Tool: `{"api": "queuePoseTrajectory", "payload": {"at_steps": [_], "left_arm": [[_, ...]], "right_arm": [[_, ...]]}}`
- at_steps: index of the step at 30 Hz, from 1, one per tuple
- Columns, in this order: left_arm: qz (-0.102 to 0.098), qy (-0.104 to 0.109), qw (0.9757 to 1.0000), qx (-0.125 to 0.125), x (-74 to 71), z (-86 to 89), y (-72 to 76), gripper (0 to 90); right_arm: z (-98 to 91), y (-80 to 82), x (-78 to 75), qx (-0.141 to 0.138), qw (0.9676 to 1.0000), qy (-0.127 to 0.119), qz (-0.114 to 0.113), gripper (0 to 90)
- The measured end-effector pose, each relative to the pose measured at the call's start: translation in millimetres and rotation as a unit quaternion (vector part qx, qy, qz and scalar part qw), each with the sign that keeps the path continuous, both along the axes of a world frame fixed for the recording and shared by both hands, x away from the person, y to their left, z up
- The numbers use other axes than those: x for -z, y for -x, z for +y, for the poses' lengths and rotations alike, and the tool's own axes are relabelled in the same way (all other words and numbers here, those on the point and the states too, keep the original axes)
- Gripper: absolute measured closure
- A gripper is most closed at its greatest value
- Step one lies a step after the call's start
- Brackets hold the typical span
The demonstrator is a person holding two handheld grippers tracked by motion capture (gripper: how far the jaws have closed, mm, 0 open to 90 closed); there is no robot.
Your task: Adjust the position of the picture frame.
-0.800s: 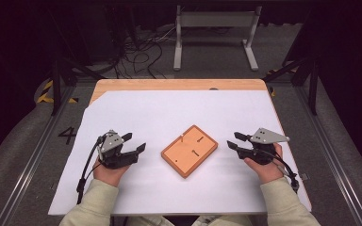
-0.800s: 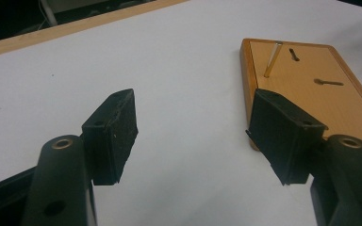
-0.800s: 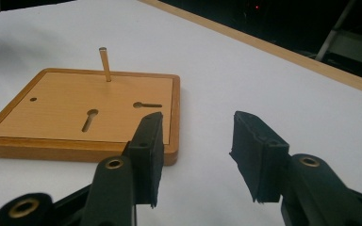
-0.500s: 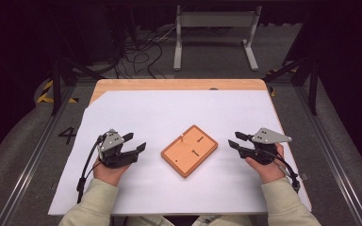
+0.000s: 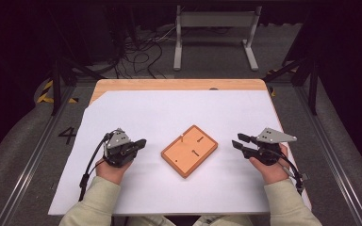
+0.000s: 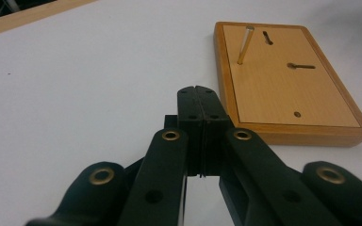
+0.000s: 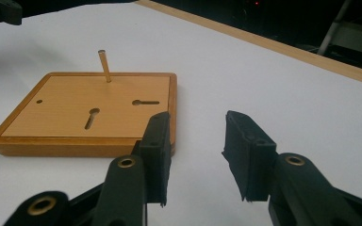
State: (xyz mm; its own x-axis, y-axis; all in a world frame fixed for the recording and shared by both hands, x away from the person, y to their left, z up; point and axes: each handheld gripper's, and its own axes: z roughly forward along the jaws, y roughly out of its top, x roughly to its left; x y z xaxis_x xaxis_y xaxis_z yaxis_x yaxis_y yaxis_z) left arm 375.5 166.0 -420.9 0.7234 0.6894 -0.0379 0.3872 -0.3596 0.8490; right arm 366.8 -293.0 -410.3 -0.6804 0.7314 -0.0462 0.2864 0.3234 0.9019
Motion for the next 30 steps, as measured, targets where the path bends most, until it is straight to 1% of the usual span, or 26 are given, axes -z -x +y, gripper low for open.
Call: {"api": "queuePoseTrajectory", "payload": {"at_steps": [1, 3, 7, 11, 12, 15, 16, 17, 18, 20, 21, 22, 23, 27, 29, 30], "left_arm": [[0.001, -0.002, 1.0, 0.004, 0.1, -1.9, -1.6, 89.5], [0.01, -0.002, 0.9999, 0.009, 1.4, -4.5, -3.8, 89.6], [0.028, -0.012, 0.9994, 0.018, 5.3, -10.6, -9.2, 89.6], [0.047, -0.018, 0.9985, 0.024, 10.2, -18.5, -15.4, 89.6], [0.051, -0.023, 0.9981, 0.026, 11.3, -20.7, -17.9, 89.6], [0.056, -0.027, 0.9977, 0.029, 13.9, -24.5, -21.9, 89.6], [0.061, -0.028, 0.9973, 0.03, 15.1, -26.0, -23.8, 89.6], [0.066, -0.033, 0.9968, 0.031, 17.2, -29.1, -27.4, 89.6], [0.07, -0.033, 0.9965, 0.031, 18.3, -31.0, -28.7, 89.6], [0.072, -0.036, 0.9962, 0.033, 19.4, -33.1, -30.6, 89.6], [0.075, -0.039, 0.9958, 0.036, 20.5, -34.8, -31.8, 89.6], [0.079, -0.043, 0.9953, 0.037, 22.5, -37.4, -34.3, 89.6], [0.082, -0.041, 0.9951, 0.037, 23.5, -38.4, -35.0, 89.6], [0.088, -0.051, 0.9937, 0.045, 27.0, -41.2, -39.4, 89.6], [0.098, -0.05, 0.9927, 0.047, 29.4, -43.8, -40.8, 89.6], [0.098, -0.05, 0.9927, 0.047, 29.4, -43.8, -40.8, 89.6]], "right_arm": [[-1.1, 0.4, -0.2, 0.0, 1.0, -0.001, 0.002, 63.4], [-3.1, 1.5, -0.4, 0.001, 1.0, -0.003, 0.004, 64.6], [-5.8, 3.2, -1.0, 0.001, 1.0, -0.006, 0.006, 65.5], [-7.1, 4.4, -0.6, -0.003, 0.9999, -0.011, 0.008, 65.7], [-7.2, 4.9, -0.7, -0.003, 0.9999, -0.011, 0.008, 65.7], [-7.8, 5.9, -0.8, -0.002, 0.9999, -0.011, 0.009, 65.6], [-8.8, 6.3, -0.5, -0.003, 0.9999, -0.013, 0.009, 64.0], [-9.5, 6.6, -0.2, -0.001, 0.9998, -0.017, 0.012, 62.5], [-10.2, 6.6, 0.0, 0.001, 0.9997, -0.021, 0.015, 62.1], [-11.2, 6.6, 0.4, 0.005, 0.9995, -0.023, 0.019, 63.0], [-13.1, 7.4, 0.9, 0.005, 0.9992, -0.027, 0.029, 63.7], [-13.4, 8.0, 0.9, 0.006, 0.9992, -0.022, 0.032, 63.7], [-13.4, 8.5, 1.0, 0.008, 0.9992, -0.02, 0.034, 64.2], [-14.3, 10.1, 1.7, 0.007, 0.9989, -0.019, 0.041, 64.4], [-15.4, 11.1, 2.0, 0.008, 0.9989, -0.017, 0.044, 64.2], [-15.4, 11.1, 2.0, 0.008, 0.9989, -0.017, 0.044, 64.2]]}}
